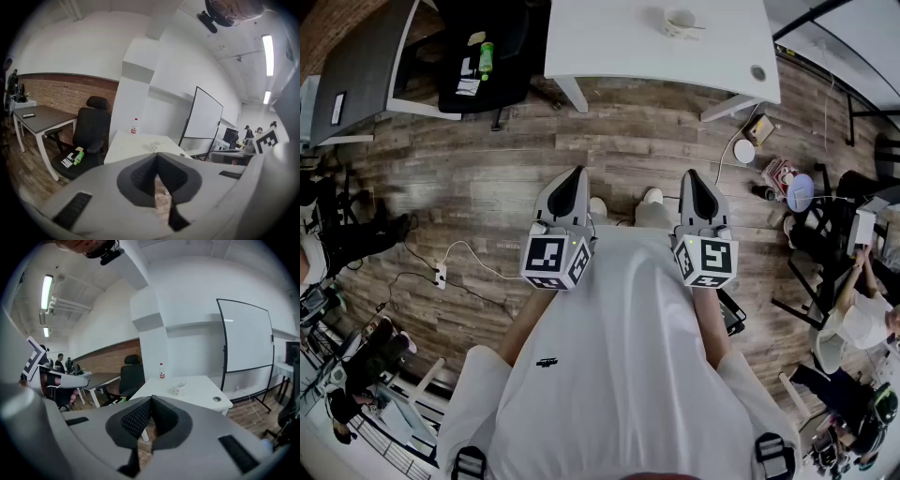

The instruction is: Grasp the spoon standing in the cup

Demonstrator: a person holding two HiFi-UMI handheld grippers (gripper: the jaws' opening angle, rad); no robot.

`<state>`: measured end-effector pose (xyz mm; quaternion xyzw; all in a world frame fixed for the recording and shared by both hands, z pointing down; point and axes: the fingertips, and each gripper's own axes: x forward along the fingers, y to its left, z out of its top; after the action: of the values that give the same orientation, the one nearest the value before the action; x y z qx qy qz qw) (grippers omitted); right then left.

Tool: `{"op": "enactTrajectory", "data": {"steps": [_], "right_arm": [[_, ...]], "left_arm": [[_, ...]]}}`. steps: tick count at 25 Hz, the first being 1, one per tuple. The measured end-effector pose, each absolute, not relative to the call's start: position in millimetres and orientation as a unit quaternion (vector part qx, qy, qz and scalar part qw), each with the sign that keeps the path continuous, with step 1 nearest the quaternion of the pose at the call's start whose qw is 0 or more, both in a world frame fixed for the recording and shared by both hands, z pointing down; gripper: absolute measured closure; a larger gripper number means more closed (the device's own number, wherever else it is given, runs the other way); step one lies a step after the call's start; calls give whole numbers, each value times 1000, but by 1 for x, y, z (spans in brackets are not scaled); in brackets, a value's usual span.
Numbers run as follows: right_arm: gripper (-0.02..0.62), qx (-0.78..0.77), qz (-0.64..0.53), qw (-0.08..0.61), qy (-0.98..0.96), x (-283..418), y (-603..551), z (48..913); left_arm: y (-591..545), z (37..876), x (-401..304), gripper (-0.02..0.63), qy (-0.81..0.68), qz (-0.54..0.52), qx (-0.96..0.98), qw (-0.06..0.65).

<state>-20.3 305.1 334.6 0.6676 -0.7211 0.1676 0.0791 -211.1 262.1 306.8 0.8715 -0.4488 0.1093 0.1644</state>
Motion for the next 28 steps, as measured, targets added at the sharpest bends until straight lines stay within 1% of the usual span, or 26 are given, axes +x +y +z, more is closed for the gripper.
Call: {"op": "enactTrajectory", "data": {"steps": [4, 11, 15, 18, 23, 28], "right_arm": [[592, 671, 160, 96, -717, 10, 327, 327], [592, 674, 161, 80, -717, 50, 324, 321], [592, 657, 164, 56, -734, 77, 319, 320], [592, 646, 165, 45, -744, 91, 311, 329], [592, 646, 166, 47, -743, 108, 287, 337], [592, 656, 193, 47, -729, 122, 261, 353]], "left_arm": [[295, 313, -179, 611, -437, 121, 871, 192], [287, 307, -142, 611, -449, 128, 867, 175], [280, 305, -101, 611, -445, 137, 871, 157], [276, 305, -77, 611, -447, 134, 870, 157], [270, 311, -66, 611, -465, 133, 858, 174], [237, 326, -63, 611, -462, 147, 854, 189]]}}
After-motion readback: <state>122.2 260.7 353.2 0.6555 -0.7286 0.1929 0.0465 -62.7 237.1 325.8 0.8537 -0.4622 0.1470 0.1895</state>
